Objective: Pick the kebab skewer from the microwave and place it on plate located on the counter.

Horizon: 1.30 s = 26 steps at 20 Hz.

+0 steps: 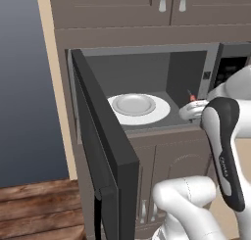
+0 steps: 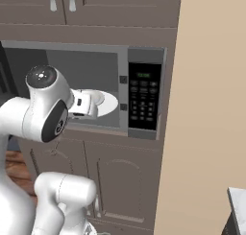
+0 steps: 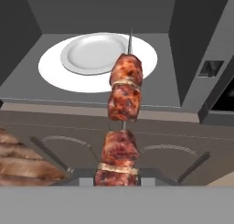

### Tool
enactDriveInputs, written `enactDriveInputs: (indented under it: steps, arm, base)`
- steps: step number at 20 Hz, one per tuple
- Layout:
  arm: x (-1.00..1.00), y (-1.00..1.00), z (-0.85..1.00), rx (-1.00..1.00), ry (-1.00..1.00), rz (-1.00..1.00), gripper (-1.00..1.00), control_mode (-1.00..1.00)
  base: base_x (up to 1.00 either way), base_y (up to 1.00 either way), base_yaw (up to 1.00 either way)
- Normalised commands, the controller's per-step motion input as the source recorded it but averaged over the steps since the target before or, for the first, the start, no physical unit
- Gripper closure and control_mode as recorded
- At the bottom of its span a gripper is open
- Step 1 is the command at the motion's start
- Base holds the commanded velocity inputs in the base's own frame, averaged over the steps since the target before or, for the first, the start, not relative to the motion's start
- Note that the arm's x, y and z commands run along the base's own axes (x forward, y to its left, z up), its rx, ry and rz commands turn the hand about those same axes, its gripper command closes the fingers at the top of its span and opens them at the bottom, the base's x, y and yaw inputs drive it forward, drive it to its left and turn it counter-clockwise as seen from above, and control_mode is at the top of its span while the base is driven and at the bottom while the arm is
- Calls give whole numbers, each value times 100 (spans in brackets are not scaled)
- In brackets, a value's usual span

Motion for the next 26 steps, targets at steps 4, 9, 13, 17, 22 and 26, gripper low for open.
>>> enactDriveInputs:
  steps: [4, 9, 13, 17, 22, 26]
  arm:
    - [-34, -10, 0, -5, 0, 0, 100, -100]
    - [-31, 0, 2, -4, 0, -7, 100, -100]
    - [-16, 13, 18, -4, 7, -11, 100, -100]
    - [-8, 13, 25, 0, 9, -11, 100, -100]
    - [-15, 1, 18, 0, 11, -11, 100, -100]
    - [-27, 0, 0, 0, 3, -4, 100, -100]
  base:
    - [0, 0, 0]
    - [0, 0, 0]
    - [0, 0, 0]
    - [0, 0, 0]
    - [0, 0, 0]
    - [0, 0, 0]
